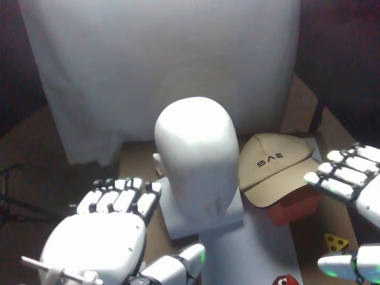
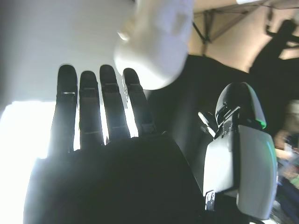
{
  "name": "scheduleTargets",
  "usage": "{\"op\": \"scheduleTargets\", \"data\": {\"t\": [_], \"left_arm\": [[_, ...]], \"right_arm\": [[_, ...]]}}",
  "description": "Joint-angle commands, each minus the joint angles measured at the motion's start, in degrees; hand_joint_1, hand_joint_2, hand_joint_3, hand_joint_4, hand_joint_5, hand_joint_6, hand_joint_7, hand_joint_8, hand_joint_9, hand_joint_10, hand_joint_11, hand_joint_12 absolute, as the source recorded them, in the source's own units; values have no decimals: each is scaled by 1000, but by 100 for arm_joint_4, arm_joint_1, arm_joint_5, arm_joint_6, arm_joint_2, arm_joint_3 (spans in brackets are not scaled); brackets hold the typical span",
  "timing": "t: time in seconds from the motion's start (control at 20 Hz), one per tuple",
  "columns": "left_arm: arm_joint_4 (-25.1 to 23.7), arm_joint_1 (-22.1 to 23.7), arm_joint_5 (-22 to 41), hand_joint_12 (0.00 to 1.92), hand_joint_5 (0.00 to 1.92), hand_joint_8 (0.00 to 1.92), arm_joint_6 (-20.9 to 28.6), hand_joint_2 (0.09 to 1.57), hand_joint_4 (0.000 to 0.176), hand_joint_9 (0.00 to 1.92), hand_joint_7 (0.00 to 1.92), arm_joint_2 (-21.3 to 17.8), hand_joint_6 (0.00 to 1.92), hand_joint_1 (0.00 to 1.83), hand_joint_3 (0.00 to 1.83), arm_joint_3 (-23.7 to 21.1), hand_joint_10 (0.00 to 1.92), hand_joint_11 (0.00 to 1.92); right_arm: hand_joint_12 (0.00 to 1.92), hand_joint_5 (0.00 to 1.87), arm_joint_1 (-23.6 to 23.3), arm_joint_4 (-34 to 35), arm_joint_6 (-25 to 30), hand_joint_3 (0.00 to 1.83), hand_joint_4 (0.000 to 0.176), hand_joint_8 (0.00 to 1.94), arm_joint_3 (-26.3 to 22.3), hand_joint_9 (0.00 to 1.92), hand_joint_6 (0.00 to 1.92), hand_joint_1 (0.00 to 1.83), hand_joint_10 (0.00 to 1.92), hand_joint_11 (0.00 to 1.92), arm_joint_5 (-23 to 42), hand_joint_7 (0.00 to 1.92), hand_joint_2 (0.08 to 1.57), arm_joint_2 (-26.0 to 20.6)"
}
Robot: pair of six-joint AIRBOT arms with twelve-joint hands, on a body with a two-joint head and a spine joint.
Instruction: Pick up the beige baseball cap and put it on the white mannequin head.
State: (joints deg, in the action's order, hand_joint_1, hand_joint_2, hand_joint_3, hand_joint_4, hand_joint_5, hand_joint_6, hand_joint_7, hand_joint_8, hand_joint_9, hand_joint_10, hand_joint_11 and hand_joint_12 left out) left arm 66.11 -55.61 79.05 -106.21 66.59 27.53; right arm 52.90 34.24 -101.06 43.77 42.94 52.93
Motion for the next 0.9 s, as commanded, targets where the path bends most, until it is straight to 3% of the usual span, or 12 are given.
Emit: {"op": "scheduleTargets", "data": {"t": [0.0,0.1,0.2,0.3,0.6,0.85], "left_arm": [[-561,-96,610,402,74,0,190,1127,52,42,27,134,1,0,10,116,1,0],[-907,-271,653,401,74,0,342,1126,51,42,26,363,1,0,9,370,1,0],[-1251,-341,425,414,73,1,360,1131,51,55,31,496,0,0,7,633,4,0],[-1565,-366,262,422,73,3,390,1137,49,63,38,579,1,0,7,863,6,0],[-1447,-380,151,448,90,6,768,1138,48,75,60,757,4,0,4,1292,5,0],[-1272,-531,410,456,93,5,1101,1141,47,77,63,893,4,0,4,1522,4,0]], "right_arm": [[628,112,-100,-93,21,0,15,1,154,96,1,294,2,0,257,155,951,36],[674,85,-197,-92,-75,6,5,1,492,94,0,539,0,0,149,153,985,311],[677,98,-326,-90,-205,8,0,7,894,94,8,894,3,0,-95,173,1002,642],[682,114,-425,-88,-300,30,0,1,1412,100,10,1063,4,0,-446,165,1065,1013],[640,98,-369,228,-570,27,0,0,2807,91,0,1198,0,0,-481,139,1126,2006],[586,78,-397,68,-178,11,0,0,4125,73,0,1187,0,0,-544,111,1164,2973]]}}
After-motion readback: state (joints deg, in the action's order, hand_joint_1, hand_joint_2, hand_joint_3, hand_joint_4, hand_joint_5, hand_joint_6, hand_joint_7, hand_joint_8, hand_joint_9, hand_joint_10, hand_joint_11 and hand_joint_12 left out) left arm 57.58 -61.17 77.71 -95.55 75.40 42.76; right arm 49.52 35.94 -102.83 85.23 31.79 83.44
